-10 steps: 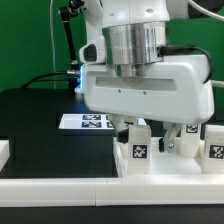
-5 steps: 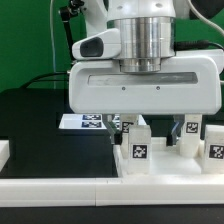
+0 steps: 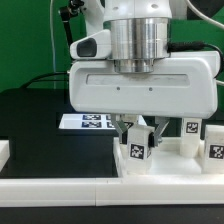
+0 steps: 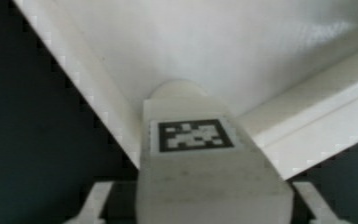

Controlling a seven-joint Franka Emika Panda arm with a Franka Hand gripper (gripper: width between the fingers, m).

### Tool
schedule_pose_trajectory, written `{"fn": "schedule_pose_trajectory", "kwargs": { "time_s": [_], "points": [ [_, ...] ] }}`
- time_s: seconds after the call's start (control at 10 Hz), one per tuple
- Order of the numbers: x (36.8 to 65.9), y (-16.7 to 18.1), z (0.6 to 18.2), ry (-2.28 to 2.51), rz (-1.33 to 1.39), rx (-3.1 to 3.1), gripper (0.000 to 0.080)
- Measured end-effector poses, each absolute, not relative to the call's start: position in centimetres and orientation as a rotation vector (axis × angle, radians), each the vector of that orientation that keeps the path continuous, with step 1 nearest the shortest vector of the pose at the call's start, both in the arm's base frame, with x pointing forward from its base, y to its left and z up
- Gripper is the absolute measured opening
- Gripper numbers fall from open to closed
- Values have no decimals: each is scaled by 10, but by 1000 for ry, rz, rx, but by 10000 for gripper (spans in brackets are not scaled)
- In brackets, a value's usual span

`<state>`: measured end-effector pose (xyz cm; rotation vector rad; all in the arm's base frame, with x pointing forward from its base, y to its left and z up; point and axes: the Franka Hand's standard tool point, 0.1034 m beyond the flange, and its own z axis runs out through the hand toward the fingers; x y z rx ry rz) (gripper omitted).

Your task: Assemble square table

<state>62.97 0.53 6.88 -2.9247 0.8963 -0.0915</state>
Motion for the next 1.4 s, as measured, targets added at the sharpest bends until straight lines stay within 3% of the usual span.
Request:
{"fn": "schedule_pose_trajectory", "kwargs": {
  "time_s": [0.4,1.4],
  "points": [
    [627,6,71,1886,49,-2384,291],
    [627,2,68,2549,143,-1567,295]
  ]
}}
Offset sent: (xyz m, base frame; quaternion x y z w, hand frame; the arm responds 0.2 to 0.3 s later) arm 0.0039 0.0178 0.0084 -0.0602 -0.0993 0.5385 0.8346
